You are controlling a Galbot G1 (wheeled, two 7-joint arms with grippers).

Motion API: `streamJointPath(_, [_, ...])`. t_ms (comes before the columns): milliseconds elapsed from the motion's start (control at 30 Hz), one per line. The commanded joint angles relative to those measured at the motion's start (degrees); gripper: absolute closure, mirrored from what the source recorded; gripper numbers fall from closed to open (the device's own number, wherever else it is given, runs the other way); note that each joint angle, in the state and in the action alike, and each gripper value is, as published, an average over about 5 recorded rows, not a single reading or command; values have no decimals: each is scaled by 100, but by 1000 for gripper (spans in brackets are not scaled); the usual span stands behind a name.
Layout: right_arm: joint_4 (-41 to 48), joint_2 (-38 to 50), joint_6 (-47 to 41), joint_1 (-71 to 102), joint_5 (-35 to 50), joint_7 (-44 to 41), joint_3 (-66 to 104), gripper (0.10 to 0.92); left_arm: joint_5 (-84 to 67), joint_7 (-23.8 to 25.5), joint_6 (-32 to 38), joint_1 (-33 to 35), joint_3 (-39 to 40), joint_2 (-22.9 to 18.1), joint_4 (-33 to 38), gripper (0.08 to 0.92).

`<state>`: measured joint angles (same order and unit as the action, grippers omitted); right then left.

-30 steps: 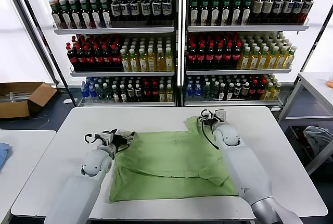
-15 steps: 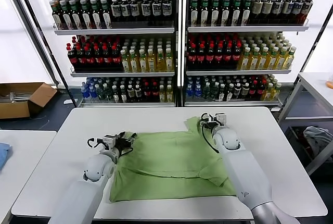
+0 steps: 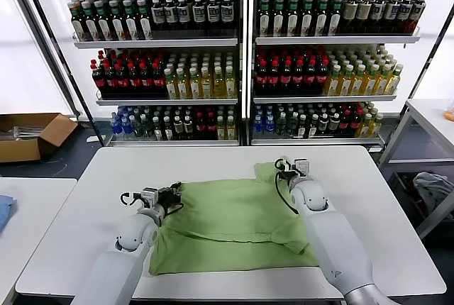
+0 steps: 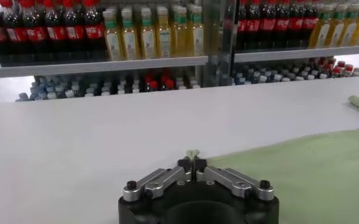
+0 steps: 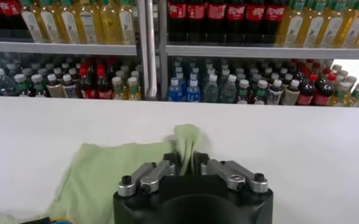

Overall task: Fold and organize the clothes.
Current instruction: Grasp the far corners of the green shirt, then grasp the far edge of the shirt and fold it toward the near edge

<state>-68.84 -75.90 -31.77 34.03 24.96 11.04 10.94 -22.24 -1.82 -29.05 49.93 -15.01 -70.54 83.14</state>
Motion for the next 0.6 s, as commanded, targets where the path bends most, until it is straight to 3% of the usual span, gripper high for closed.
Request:
streamJointPath(33, [-312, -5, 73, 58, 99, 46, 4, 890, -1, -27, 277, 29, -19, -14, 45, 911])
streamJointPath(300, [-1126, 18, 505, 313, 256, 89, 122, 919, -42, -111, 913, 105, -115, -18, 539, 911])
streamJointPath(600, [-2250, 82, 624, 883, 251, 210, 330, 919, 66, -101, 1003, 730, -283, 24, 1314, 911])
